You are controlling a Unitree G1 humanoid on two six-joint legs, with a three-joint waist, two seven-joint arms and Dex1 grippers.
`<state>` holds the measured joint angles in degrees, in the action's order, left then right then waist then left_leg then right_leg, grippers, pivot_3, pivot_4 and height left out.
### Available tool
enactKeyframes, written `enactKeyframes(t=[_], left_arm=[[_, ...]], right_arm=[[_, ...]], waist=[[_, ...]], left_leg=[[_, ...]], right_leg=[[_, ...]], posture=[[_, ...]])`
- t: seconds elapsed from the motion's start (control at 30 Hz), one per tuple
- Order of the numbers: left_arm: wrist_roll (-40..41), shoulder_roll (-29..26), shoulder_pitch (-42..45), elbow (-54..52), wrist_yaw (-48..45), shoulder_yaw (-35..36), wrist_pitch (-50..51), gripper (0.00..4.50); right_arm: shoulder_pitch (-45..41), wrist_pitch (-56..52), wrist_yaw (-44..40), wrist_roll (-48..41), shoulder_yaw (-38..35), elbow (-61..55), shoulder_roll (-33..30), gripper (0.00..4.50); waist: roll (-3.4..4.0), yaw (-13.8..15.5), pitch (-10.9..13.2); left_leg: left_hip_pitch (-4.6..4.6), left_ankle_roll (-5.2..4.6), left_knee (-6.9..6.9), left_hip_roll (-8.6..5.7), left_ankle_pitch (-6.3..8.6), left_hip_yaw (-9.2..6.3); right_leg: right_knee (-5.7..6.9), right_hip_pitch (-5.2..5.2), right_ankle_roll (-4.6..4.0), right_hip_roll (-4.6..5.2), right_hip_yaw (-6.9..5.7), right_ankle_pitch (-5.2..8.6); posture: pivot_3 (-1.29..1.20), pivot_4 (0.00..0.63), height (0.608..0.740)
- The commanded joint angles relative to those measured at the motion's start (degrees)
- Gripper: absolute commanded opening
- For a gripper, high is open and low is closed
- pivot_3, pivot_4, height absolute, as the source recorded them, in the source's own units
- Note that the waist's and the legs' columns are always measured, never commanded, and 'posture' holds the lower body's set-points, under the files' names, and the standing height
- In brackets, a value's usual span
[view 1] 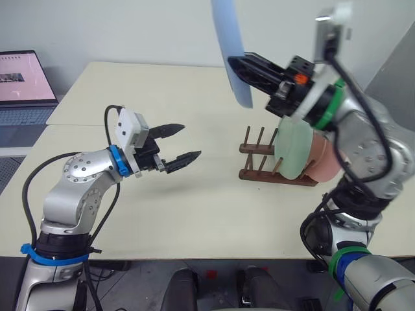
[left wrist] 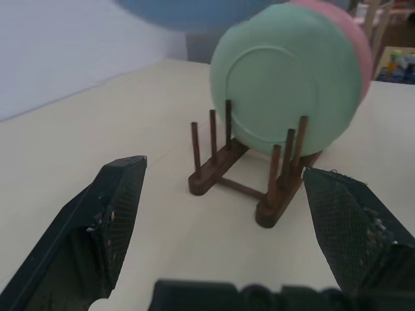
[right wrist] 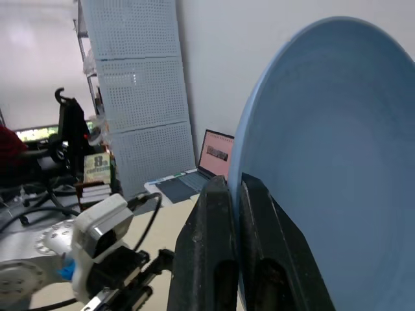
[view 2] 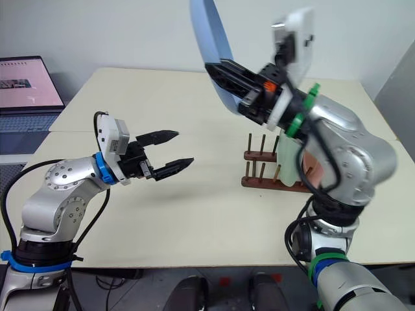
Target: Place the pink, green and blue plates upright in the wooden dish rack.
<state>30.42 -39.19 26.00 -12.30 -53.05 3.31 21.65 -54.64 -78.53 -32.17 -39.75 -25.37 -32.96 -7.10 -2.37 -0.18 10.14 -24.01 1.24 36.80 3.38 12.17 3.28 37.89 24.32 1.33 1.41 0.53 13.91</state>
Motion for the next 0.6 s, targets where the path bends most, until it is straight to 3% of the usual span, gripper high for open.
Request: enactKeyframes(t=[0.03, 0.6], left_arm=[[0.0, 0.0, 3.0, 1.3, -3.4, -0.9, -1.4, 4.22], [-2.2, 0.7, 7.4, 2.6, -10.6, -4.5, -2.2, 4.22]], right_arm=[[1.7, -9.8, 4.0, -8.1, -8.3, -5.7, 1.8, 0.00], [8.3, -14.0, 22.1, -20.4, -18.0, -6.0, 9.5, 0.00]], waist=[[0.02, -0.1, 0.0], [0.13, -1.5, 0.1]], left_leg=[[0.01, 0.00, 0.00, 0.05, 0.00, -0.01], [0.00, -0.01, -0.03, 0.13, 0.00, 0.00]], right_leg=[[0.01, 0.00, -0.01, -0.16, 0.04, 0.00], [0.02, 0.05, 0.12, -0.36, 0.15, 0.08]], posture=[[0.00, 0.150, 0.733], [0.00, 0.150, 0.733]])
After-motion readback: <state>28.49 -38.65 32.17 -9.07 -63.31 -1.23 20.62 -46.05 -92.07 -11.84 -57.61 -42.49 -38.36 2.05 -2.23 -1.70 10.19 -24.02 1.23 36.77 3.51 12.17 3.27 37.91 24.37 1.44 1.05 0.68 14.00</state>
